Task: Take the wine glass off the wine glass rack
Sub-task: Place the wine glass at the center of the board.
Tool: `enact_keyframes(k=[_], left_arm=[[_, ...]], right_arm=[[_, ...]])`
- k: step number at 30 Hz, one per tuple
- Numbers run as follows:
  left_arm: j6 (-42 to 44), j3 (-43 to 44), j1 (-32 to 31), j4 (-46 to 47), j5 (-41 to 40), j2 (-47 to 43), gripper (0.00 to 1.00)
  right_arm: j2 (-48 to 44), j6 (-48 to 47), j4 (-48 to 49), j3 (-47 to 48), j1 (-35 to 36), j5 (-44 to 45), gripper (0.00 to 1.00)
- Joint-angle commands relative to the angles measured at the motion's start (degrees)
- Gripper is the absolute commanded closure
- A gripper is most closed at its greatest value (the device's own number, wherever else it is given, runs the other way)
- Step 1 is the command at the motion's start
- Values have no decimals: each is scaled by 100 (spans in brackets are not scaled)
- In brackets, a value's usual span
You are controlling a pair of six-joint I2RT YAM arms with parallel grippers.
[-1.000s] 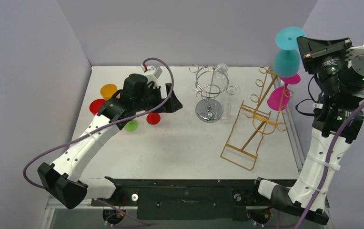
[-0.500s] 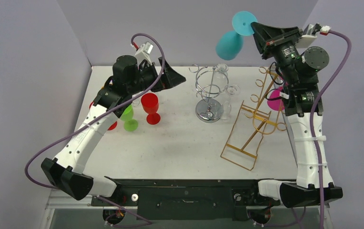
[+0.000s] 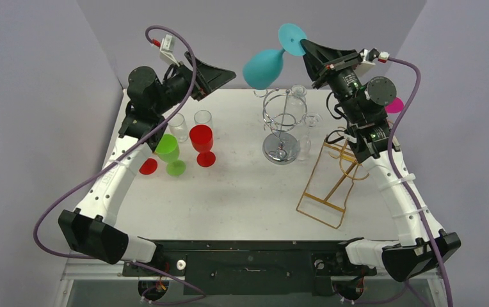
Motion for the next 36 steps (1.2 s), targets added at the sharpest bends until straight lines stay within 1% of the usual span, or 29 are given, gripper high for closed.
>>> enact_keyframes(k=[1,2,3,9,11,21,27,29,30,35,36], left_arm=[[-474,-93,55,1117,392,-73,1],[-548,-138,65,1261,399,-78,1],[-654,-159,90,1349,431,-88,2],[-1287,-277,135,2439,673,0,17],[-1506,-323,136,2735,749,41,20],[-2277,-405,177,3764,893,158,35],[-2662,-319,189,4176,939,216,45],[-2809,-295,189,4326,955,244,50],[-2892,-268,189,4412,966,254,55],[-3024,-211,188,4490,1021,287,73],[-3035,-203,188,4486,1030,288,74]], right_arm=[[94,491,934,-39,251,249,100],[110,518,962,-17,281,246,100],[158,573,990,-13,341,237,100],[320,859,1301,-55,508,185,100],[366,984,1487,-89,544,193,100],[640,1522,2129,-105,697,87,100],[735,1749,2402,-187,703,20,100],[747,1797,2460,-203,696,15,100],[757,1798,2460,-198,693,8,100],[773,1753,2440,-177,699,-29,100],[768,1742,2424,-196,699,-33,100]])
